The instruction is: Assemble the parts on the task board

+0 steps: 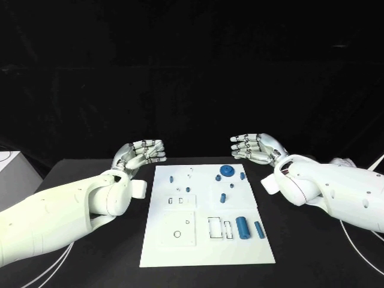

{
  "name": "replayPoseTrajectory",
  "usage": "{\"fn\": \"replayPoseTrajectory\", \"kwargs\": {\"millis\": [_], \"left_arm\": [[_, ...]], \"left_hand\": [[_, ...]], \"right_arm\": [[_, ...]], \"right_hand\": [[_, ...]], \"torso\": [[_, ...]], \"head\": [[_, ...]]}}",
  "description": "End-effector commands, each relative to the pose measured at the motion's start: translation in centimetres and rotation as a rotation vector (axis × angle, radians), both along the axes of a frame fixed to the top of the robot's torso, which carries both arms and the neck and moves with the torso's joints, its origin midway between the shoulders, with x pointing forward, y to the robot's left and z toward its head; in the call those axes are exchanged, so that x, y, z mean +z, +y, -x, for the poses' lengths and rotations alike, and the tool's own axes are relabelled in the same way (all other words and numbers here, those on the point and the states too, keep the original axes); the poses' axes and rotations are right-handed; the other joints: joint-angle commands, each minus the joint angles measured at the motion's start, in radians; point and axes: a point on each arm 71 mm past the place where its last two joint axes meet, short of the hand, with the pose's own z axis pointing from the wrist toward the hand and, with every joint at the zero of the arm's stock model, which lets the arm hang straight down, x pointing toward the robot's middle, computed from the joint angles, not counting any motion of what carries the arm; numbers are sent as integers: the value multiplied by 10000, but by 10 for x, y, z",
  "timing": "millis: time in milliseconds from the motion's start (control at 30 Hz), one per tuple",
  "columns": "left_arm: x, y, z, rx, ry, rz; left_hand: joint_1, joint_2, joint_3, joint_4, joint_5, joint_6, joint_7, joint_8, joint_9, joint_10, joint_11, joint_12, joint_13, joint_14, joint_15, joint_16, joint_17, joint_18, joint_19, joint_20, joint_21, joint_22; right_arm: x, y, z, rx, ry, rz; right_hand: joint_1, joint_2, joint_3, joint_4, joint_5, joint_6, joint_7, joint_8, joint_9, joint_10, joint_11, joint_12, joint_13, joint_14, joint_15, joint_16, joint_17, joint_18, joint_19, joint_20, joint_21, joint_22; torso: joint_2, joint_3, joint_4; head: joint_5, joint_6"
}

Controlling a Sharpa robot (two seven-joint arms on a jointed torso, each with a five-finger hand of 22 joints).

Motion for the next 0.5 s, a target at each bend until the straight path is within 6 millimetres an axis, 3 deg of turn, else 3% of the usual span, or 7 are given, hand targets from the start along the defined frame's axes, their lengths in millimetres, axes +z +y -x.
{"fn": "replayPoseTrajectory", "kwargs": {"millis": [33, 67, 167, 267, 367, 467, 500], "left_arm": [[12, -2, 3, -639, -570, -245], [14, -2, 4, -702, -623, -275], [25, -1, 7, -982, -782, -352], [36, 0, 11, -1298, -884, -378], [44, 0, 17, -1620, -877, -335], [50, -3, 25, -2031, -819, -235], [52, -4, 29, -2192, -809, -204]], "left_hand": [[133, -33, 64, -60, 9, 125, 149, 21, 14, 216, -65, -34, -13, 157, -75, 104, 147, 53, 162, -92, 181, 90], [214, -82, 144, -113, 12, 229, 100, 39, 32, 379, -126, -55, -17, 415, -167, 287, 297, 55, 394, -192, 413, 206], [254, -204, 315, -147, 6, 312, 60, -20, 37, 546, -177, -226, -64, 576, -245, 522, 589, 32, 560, -329, 802, 428], [244, -361, 579, -206, 6, 430, 9, -95, 58, 759, -253, -441, -86, 1008, -421, 1217, 1170, 25, 855, -543, 1613, 911], [144, -549, 883, -267, 13, 545, -36, -166, 107, 953, -300, -607, -83, 949, -517, 2103, 1898, -12, 814, -702, 2584, 1552], [-45, -724, 1217, -357, 4, 582, -52, -273, 174, 1055, -333, -787, -70, 817, -586, 3214, 2729, -8, 575, -783, 3771, 2360], [-77, -747, 1269, -375, -17, 584, -44, -289, 186, 1067, -346, -810, -68, 753, -582, 3350, 2838, -8, 501, -789, 3943, 2482]], "right_arm": [[15, 2, -3, 497, -1534, 2202], [17, 2, -4, 521, -1648, 2415], [26, 1, -8, 786, -1809, 3459], [33, 1, -11, 1158, -1933, 4757], [37, 1, -11, 1404, -2075, 5779], [41, 4, -10, 1563, -2341, 6906], [42, 5, -10, 1582, -2456, 7275]], "right_hand": [[522, -366, -74, -196, 545, 2363, 370, 639, 387, 2767, -591, 32, 50, 2770, -783, 809, 549, 252, 2069, -713, 1426, 626], [540, -414, -196, -190, 786, 2490, 314, 620, 401, 2963, -653, -72, 40, 3008, -880, 859, 664, 203, 2148, -831, 1772, 841], [593, -496, -548, -162, 845, 2854, 154, 524, 456, 3536, -862, -316, 55, 4036, -1220, 1242, 1221, 204, 2419, -1208, 3099, 1693], [508, -669, -742, -132, 1367, 3065, 5, 421, 490, 3737, -1074, -351, 63, 5666, -1631, 2246, 2028, 285, 3331, -1583, 4589, 2582], [420, -801, -545, -95, 1395, 3266, -104, 319, 547, 3974, -1191, -360, 86, 6203, -1779, 3191, 2905, 276, 3562, -1730, 5417, 3143], [257, -1022, -164, 5, 1398, 3335, -192, 162, 648, 4024, -1238, -373, 102, 6340, -1801, 4612, 4088, 265, 3752, -1787, 6113, 3699], [162, -1149, -28, 77, 1375, 3342, -199, 114, 711, 4035, -1274, -377, 115, 6327, -1781, 5309, 4648, 104, 4180, -1799, 6951, 4824]], "torso": [[276, -10, 45], [338, -23, 61], [487, -45, 88], [651, -47, 104], [830, -61, 129], [1003, -76, 150], [1046, -83, 158]], "head": [[-35, 10], [-57, 20], [-107, 89], [-136, 157], [-191, 208], [-267, 245], [-289, 267]]}}
